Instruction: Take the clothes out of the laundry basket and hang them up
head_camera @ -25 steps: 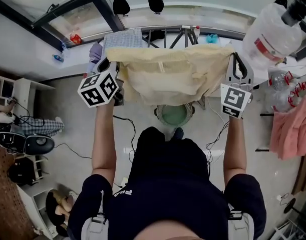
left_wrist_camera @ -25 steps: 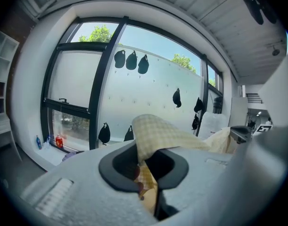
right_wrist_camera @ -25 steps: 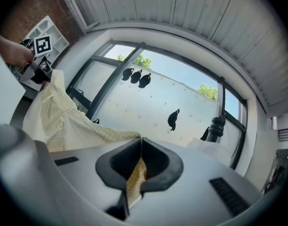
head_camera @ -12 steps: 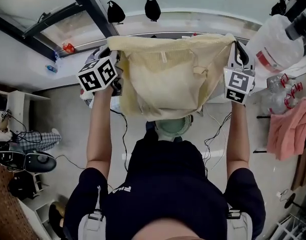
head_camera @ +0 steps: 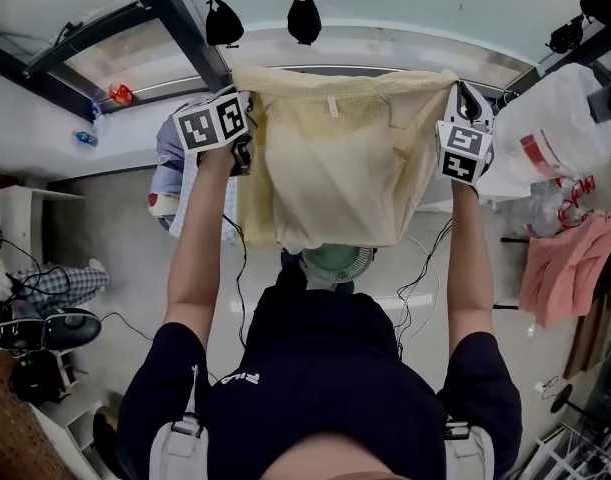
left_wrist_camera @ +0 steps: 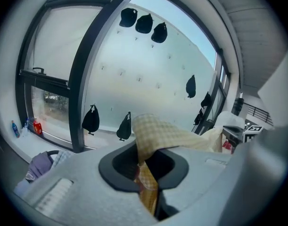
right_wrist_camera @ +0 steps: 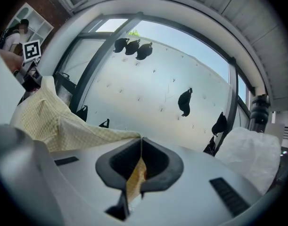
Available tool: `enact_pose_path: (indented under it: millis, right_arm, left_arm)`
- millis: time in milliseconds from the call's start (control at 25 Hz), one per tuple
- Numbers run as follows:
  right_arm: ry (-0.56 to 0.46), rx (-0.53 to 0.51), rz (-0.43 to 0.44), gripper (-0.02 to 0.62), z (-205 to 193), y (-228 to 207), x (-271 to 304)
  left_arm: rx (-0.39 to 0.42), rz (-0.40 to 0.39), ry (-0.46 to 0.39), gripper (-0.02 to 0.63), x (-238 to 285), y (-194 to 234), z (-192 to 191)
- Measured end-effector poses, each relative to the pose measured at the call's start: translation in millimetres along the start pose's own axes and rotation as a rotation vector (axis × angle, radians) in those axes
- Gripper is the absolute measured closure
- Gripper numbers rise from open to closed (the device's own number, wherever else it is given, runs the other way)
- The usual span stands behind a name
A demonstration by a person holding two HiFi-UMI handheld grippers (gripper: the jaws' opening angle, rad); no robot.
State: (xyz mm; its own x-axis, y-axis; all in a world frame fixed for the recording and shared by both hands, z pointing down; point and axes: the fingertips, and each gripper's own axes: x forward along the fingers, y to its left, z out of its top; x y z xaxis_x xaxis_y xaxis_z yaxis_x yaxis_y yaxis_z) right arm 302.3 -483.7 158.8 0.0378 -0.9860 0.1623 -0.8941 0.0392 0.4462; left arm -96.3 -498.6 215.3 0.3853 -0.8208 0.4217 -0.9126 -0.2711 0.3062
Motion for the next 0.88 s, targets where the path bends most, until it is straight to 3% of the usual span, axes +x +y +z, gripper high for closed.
enact_pose_path:
  millis: [360,600,760,880]
  right_arm:
    - [0.125,-0.025,0.064,0.586,-53,34,100]
    - [0.254,-0.026,0.116,0.584,-108,70,150]
    - [0.347,0.016,0.169,0.584,-147,94,162]
    - [0.412,0.015,0.214,0.583,-176,111,163]
  left_arm:
    - [-0.083,0.029,0.171,0.568,94,51,-51]
    - [-0.072,0.072,0.326,0.568,145,82,-104]
    - [-0.051,0.042,0.435,0.566,161,89,-142]
    - [-0.018,0.072,0.506,0.566,163,95,-165]
